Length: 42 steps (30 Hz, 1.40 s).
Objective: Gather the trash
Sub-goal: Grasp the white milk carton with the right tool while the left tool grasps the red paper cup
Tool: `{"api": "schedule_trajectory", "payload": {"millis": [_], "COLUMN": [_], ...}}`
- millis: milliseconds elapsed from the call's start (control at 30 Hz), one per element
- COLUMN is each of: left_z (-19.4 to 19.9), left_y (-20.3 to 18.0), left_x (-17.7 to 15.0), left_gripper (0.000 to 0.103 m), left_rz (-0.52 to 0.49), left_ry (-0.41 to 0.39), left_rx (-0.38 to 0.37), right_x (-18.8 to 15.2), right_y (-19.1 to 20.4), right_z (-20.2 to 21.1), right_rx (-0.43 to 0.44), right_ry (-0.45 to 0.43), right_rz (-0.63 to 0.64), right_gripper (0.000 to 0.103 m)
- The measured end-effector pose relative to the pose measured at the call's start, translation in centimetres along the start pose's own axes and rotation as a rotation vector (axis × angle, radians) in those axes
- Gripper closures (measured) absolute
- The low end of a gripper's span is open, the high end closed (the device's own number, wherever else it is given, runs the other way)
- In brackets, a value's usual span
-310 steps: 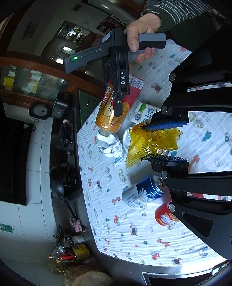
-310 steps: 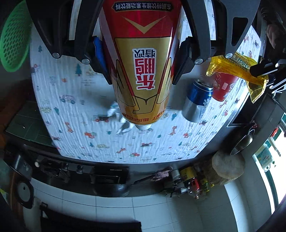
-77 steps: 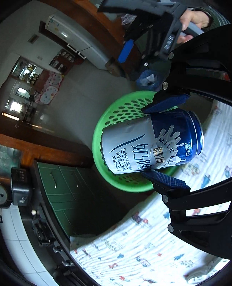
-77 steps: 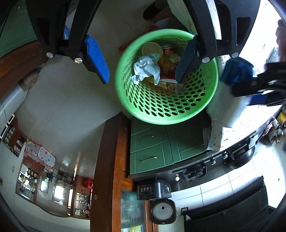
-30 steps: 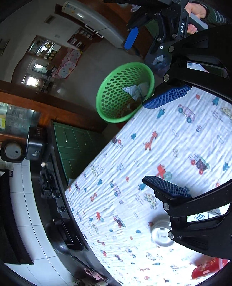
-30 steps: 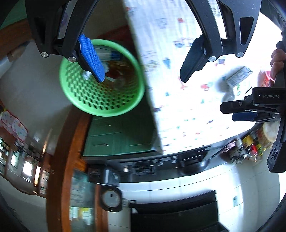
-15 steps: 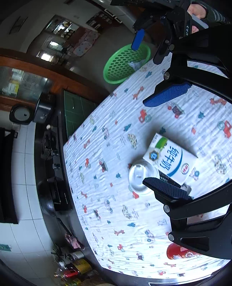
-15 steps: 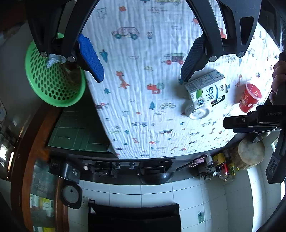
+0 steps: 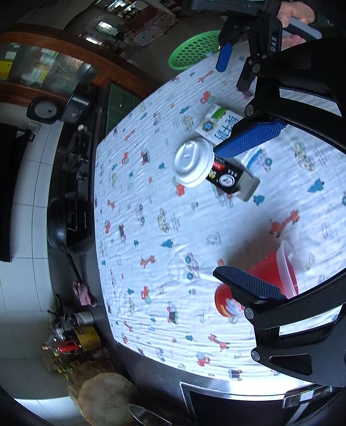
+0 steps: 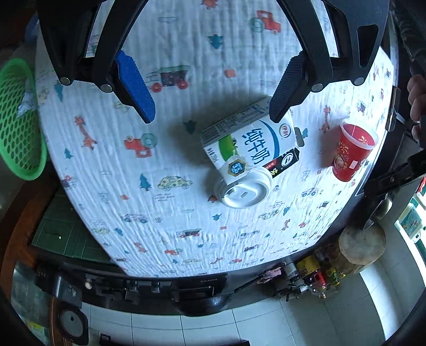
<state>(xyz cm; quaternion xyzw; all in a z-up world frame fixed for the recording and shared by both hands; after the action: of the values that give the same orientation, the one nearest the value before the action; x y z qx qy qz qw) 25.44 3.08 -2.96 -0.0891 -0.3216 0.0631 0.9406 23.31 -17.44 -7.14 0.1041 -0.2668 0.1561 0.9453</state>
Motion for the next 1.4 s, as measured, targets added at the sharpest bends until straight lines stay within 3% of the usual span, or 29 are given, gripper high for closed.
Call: {"api": "schedule_trajectory", "payload": {"millis": [100, 400, 700, 833, 967, 1400], "left_z": [0.0, 0.0, -1.1, -2.1, -3.1, -6.1], "left_y": [2.4, 8.3, 11.3, 11.9, 12.4, 12.7], "left_x": [-0.1, -0.1, 0.1, -0.1, -0.1, -1.6], "left_gripper": [0.02, 0.019, 0.014, 0.012, 0.009, 0.006], "left_rz": [0.02, 0.097, 0.156, 0.173, 0.209, 0.27], "left_ry": [0.003, 0.005, 0.024, 0.045, 0.071, 0.193], "left_rx": [0.022, 0.048, 0.065, 0.077, 0.076, 0.097], "right_x": [0.7, 3.2, 4.2, 4.1, 3.4, 3.0], "right_y": [1.1, 2.9, 2.8, 2.4, 2.1, 2.7], "right_z": [-1.6, -4.5, -6.7, -7.9, -8.7, -7.8], "right_rx": [0.031, 0.003, -0.088, -0.111, -0.082, -0.04], "right_ry": [0.055, 0.126, 0.164, 0.195, 0.225, 0.275], "right_rz": [-0.069, -0.271, -0.42, -0.44, -0.458, -0.29], "right_gripper": [0.019, 0.019, 0.019, 0.019, 0.019, 0.026]}}
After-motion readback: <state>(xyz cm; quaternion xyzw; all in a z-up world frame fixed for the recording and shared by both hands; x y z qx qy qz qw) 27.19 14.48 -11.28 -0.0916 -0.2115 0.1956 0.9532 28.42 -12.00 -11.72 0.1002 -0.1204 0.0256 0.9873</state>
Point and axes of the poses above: each gripper's, at about its wrist camera, not at the fingertips, and z roughly against the way its jaws point, y to its left, x to its top, the point moved 4 cm from there along -z, roughly the way its jaws point, and after that the axes turned 11 degrees about z, right-handed, at the moved point
